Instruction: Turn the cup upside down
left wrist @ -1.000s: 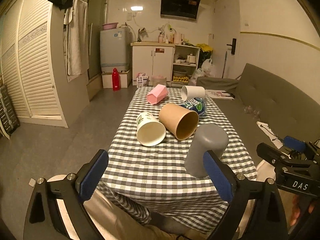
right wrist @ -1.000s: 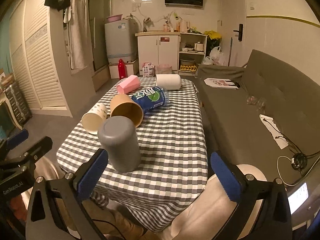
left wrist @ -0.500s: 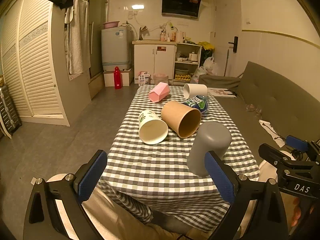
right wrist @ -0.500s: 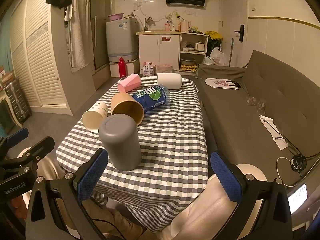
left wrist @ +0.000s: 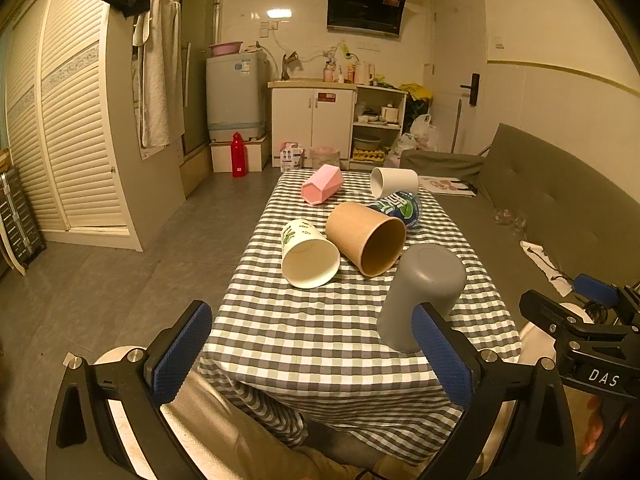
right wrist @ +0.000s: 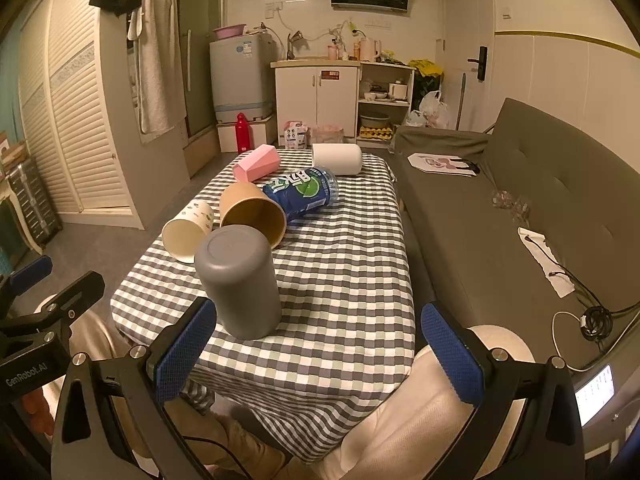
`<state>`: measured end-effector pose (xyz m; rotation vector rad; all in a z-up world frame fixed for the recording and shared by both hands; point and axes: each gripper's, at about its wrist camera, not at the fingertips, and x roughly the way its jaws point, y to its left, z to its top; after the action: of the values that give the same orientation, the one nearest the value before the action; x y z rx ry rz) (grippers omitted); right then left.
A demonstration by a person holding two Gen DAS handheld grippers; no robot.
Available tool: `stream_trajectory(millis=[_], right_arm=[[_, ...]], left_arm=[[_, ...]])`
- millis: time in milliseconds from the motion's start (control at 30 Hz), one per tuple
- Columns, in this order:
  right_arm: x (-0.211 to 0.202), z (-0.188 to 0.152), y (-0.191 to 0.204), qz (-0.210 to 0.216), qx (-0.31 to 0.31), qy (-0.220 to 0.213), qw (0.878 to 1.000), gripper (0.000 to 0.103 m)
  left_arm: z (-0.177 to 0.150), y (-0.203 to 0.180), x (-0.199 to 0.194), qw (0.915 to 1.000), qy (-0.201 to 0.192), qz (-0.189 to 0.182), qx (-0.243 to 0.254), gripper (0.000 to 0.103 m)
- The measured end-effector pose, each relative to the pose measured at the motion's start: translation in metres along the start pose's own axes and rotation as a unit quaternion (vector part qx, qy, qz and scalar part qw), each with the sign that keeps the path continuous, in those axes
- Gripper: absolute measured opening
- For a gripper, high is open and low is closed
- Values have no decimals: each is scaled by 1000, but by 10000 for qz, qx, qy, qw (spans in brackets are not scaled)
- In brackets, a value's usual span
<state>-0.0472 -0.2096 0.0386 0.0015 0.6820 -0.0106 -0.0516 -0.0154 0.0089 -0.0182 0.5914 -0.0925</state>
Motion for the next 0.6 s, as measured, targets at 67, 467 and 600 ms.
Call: stream_trajectory(millis=[67,467,600], right_arm=[[0,0,0,-2,-1,1,10000,103],[2,-1,1,-17,-11,26,10000,103],[3,-1,1,-15,-10,32,10000,103]], left_arm=[[-1,-1,0,10000,-5,1,5,103],[0,0,-1,10000,14,18,-1,103],[0,0,-1,10000,11,31,-1,103]])
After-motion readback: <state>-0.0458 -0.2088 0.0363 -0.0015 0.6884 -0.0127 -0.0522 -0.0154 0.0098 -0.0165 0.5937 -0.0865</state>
